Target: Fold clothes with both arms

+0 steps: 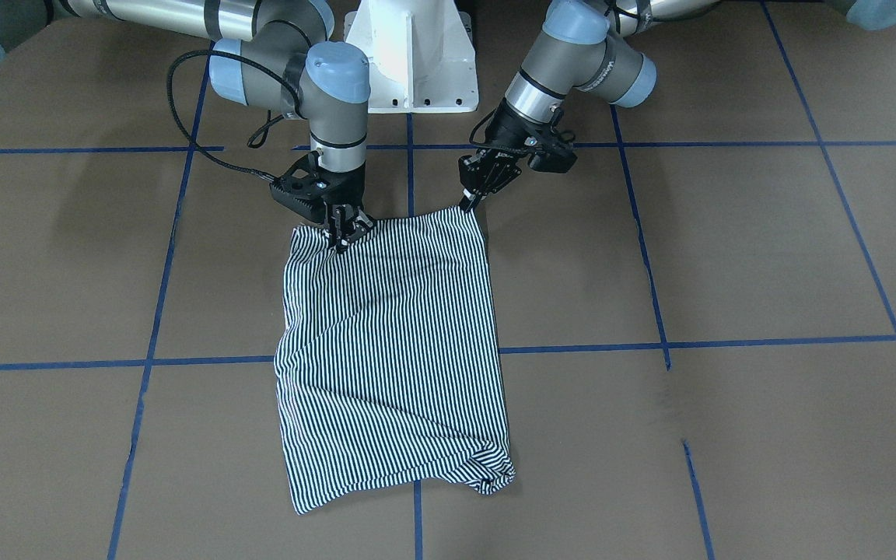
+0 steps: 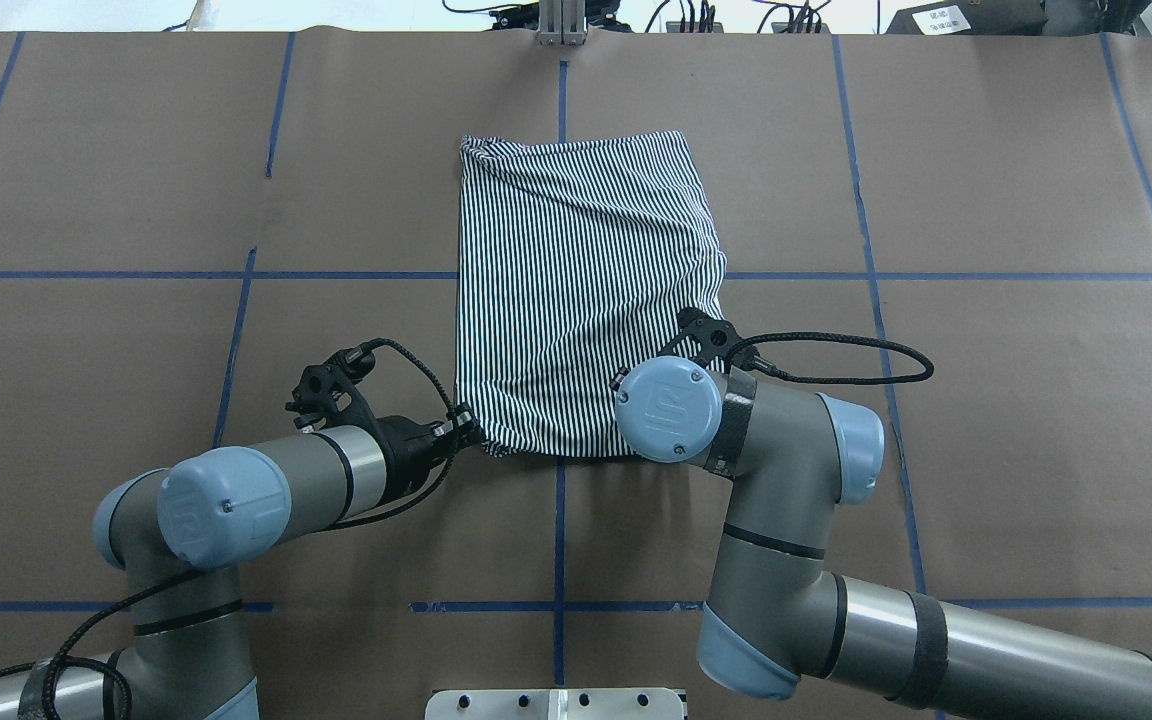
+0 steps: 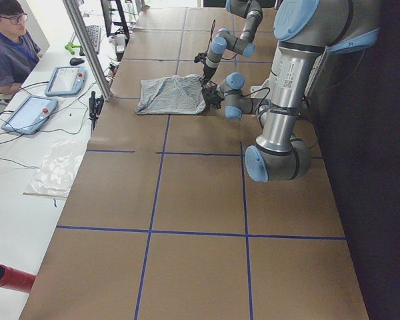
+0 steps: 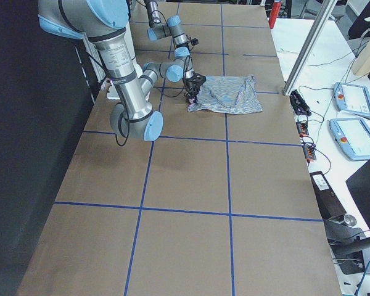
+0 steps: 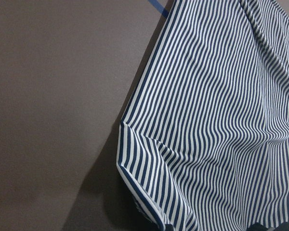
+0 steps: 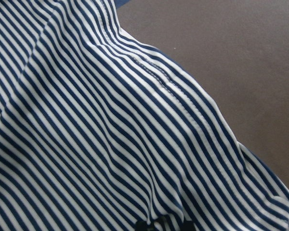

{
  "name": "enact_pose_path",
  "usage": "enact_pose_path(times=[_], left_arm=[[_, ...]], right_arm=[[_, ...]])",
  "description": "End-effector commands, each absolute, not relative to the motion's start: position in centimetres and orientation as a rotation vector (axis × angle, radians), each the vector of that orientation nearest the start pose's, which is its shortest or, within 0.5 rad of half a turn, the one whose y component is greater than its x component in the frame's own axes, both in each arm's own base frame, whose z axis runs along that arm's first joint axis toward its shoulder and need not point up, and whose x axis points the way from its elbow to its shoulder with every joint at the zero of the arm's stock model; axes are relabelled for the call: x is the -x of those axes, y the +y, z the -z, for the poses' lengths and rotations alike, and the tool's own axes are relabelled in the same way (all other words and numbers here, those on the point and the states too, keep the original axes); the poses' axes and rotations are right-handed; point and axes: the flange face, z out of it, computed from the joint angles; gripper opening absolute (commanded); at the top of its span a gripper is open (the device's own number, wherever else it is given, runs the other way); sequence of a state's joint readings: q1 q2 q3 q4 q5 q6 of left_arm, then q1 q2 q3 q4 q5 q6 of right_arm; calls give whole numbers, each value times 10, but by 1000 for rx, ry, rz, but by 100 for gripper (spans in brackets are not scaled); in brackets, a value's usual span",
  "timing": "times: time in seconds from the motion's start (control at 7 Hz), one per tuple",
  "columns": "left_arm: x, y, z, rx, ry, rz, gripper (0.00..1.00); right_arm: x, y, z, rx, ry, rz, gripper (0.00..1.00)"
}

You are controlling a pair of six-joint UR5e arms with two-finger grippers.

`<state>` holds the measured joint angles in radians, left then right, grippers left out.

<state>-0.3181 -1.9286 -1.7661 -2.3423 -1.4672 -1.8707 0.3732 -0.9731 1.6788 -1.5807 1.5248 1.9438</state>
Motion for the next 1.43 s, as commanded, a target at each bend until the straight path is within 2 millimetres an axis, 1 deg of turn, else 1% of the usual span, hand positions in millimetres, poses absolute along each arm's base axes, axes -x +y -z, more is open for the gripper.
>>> enact_pose_path(times=[0.0,0.14,0.29,0.43,0.57,0.71,0.86,1.0,1.14,1.29], left_arm=[[-526,-324,-279,-100,1339,586,0],[-522,-324,-273,-99,1348,585,0],[-510,-321,-264,-101,1361,580,0],[-489,-313,-236,-100,1329,582,0],[-453,-299,-197,-75,1315,575,0],[-419,-283,-168,-44,1308,555,0],[-390,-271,-149,-27,1291,544,0],[-383,-264,-142,-4,1265,529,0],[-397,-267,-146,-10,1242,517,0],[-414,-281,-149,-27,1218,532,0]], right_arm=[[573,-373,-262,-46,-738,-730,0],[573,-373,-258,-45,-746,-731,0],[560,-370,-244,-46,-782,-731,0],[537,-358,-222,-43,-788,-726,0],[510,-328,-191,-20,-798,-722,0],[478,-299,-162,4,-818,-712,0],[457,-278,-143,23,-833,-705,0],[459,-276,-143,25,-827,-706,0],[467,-278,-152,21,-804,-704,0],[480,-283,-160,7,-776,-694,0]])
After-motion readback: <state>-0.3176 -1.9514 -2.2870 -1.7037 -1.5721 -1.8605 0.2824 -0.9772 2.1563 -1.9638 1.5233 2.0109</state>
